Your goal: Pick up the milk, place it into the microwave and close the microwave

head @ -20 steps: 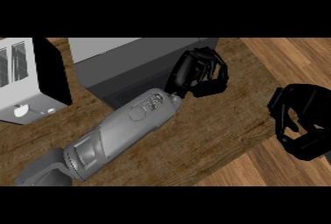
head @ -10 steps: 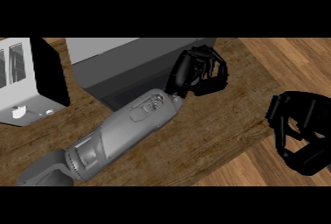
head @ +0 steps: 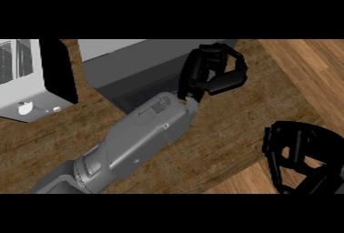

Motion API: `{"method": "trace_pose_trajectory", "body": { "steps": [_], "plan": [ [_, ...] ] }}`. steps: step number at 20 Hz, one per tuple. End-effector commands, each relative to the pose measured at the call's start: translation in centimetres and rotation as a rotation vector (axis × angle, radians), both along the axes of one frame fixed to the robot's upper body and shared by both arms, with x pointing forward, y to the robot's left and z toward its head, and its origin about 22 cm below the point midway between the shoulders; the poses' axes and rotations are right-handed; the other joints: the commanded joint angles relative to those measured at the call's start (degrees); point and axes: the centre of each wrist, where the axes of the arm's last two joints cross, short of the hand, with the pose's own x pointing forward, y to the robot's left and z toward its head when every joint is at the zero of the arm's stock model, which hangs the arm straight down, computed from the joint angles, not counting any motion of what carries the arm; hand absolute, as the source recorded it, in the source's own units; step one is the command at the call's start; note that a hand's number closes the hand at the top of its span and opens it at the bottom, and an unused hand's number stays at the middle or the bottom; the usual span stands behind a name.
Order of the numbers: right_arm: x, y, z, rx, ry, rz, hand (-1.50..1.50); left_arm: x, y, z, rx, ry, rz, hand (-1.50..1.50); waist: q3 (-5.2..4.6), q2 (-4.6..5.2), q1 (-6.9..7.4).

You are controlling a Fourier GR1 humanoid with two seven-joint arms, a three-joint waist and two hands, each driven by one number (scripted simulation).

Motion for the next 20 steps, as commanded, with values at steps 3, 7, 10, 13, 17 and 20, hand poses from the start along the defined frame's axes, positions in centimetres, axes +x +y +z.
{"method": "trace_pose_trajectory", "body": {
  "steps": [3, 7, 10, 13, 17, 20],
  "plan": [
    [-1.8, 1.3, -1.3, 0.063, 0.041, 0.040, 1.50, 1.6, 3.7, -4.2, -0.129, 0.231, 0.119, 1.50, -0.24, 0.73, 2.61],
    [-2.8, 1.5, -1.6, 0.071, 0.048, 0.025, 1.50, 1.6, 4.2, -5.4, -0.143, 0.243, 0.078, 1.50, -0.28, 0.37, 3.99],
    [-3.8, 2.1, -2.1, 0.086, 0.069, 0.035, 1.50, 1.7, 5.1, -6.3, -0.152, 0.260, 0.052, 1.50, -0.28, 0.59, 4.48],
    [-4.7, 2.7, -2.4, 0.100, 0.074, 0.029, 1.50, 1.6, 5.3, -7.0, -0.158, 0.257, 0.027, 1.50, -0.24, 0.44, 5.36],
    [-5.6, 3.3, -2.5, 0.104, 0.071, 0.022, 1.50, 1.8, 5.9, -7.5, -0.172, 0.253, -0.017, 1.50, -0.29, 0.50, 6.58],
    [-6.4, 3.8, -2.3, 0.120, 0.063, 0.016, 1.50, 1.8, 6.2, -7.9, -0.181, 0.250, -0.034, 1.50, -0.29, 0.32, 6.96]
  ]
}}
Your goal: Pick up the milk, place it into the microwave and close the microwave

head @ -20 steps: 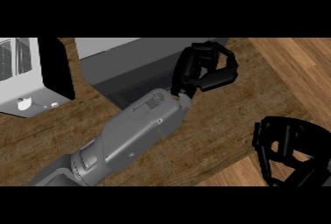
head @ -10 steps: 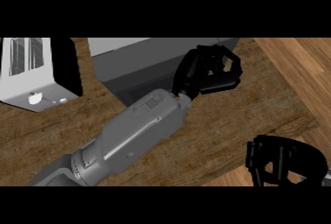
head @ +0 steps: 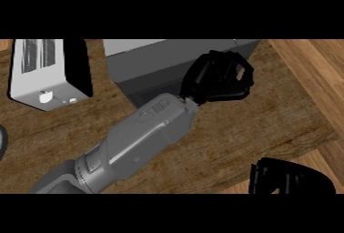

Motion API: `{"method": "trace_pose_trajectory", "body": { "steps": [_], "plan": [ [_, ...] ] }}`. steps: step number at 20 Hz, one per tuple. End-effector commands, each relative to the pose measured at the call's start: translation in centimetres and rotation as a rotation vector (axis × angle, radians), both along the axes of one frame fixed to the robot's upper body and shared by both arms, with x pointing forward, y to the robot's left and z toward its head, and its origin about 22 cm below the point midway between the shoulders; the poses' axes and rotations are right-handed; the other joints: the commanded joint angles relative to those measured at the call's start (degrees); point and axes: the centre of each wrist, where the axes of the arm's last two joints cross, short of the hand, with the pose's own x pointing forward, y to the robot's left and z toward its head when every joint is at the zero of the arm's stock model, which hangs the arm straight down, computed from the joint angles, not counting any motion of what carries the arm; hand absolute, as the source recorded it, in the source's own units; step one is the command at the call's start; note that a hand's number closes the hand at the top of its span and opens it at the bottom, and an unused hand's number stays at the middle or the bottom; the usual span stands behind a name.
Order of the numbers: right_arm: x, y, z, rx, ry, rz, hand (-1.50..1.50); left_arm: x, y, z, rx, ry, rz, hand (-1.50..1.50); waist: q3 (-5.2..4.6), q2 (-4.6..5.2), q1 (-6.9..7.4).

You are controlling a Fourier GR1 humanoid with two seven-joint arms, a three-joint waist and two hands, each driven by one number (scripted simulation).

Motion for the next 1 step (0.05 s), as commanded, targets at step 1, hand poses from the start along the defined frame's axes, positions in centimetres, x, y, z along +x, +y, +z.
{"method": "trace_pose_trajectory", "body": {
  "steps": [1],
  "plan": [
    [-1.14, 0.64, -0.07, 0.010, -0.003, -0.021, 1.50, 1.95, 6.39, -6.85, 0.019, 0.226, 0.262, 1.50, -0.61, 1.14, 1.84]
  ]
}}
